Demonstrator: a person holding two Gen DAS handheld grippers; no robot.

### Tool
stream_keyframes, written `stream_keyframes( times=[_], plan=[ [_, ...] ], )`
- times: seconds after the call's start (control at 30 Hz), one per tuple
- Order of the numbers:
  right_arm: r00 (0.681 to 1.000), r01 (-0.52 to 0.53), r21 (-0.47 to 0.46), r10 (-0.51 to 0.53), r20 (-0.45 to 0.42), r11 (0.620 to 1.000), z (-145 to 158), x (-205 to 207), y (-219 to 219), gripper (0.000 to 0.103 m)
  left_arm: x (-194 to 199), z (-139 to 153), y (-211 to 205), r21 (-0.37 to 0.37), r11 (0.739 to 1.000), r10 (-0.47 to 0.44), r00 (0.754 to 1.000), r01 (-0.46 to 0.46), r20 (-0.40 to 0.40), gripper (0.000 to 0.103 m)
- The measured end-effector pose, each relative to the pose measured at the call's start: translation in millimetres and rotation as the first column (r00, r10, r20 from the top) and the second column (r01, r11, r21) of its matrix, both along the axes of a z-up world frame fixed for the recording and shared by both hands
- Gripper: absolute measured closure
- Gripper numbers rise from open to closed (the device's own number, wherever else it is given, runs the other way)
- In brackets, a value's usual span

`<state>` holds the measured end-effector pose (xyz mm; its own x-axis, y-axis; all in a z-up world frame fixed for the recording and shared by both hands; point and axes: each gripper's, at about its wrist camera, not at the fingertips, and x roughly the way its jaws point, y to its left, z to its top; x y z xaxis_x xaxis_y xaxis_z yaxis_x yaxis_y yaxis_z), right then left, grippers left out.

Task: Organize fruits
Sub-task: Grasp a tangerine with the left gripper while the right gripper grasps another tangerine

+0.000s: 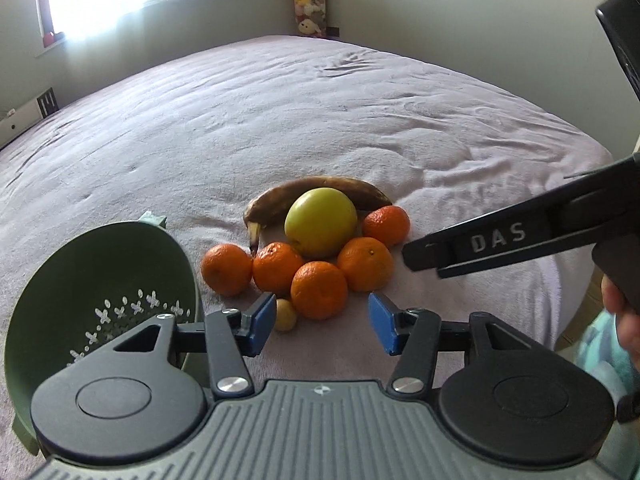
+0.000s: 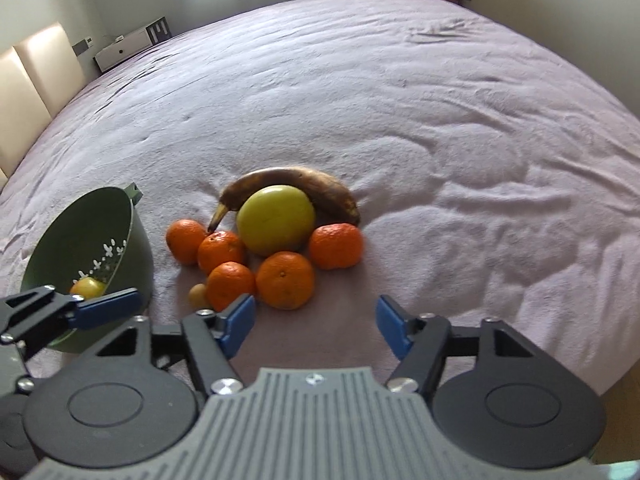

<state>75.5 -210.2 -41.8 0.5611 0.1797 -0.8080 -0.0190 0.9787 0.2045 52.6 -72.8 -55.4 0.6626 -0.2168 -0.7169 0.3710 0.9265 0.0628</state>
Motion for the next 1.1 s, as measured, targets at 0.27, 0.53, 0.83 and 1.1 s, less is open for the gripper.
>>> stream_keyframes(
  times=[0.27, 0.53, 0.83, 1.1],
  plan=[
    [0.999, 0.032, 0.092, -0.031, -0.018, 0.995, -13, 17, -1, 0.049, 20, -19, -13, 0.039, 0.999, 0.008, 1.000, -0.007, -0.012, 0.040],
    [0.996, 0.072, 0.168, -0.063, -0.061, 0.983, -28, 31, -1, 0.050, 36, -31, -11, 0.016, 0.999, 0.038, 0.998, -0.037, -0.047, 0.040],
    [0.989, 0.124, 0.224, -0.103, -0.106, 0.967, -43, 41, -6, 0.050, 45, -41, -11, 0.002, 0.999, 0.043, 0.997, -0.043, -0.070, 0.040],
    [0.985, 0.133, 0.237, -0.102, -0.140, 0.962, -56, 48, -3, 0.053, 47, -44, -15, 0.030, 0.999, 0.011, 0.998, -0.009, -0.059, 0.040]
  ],
)
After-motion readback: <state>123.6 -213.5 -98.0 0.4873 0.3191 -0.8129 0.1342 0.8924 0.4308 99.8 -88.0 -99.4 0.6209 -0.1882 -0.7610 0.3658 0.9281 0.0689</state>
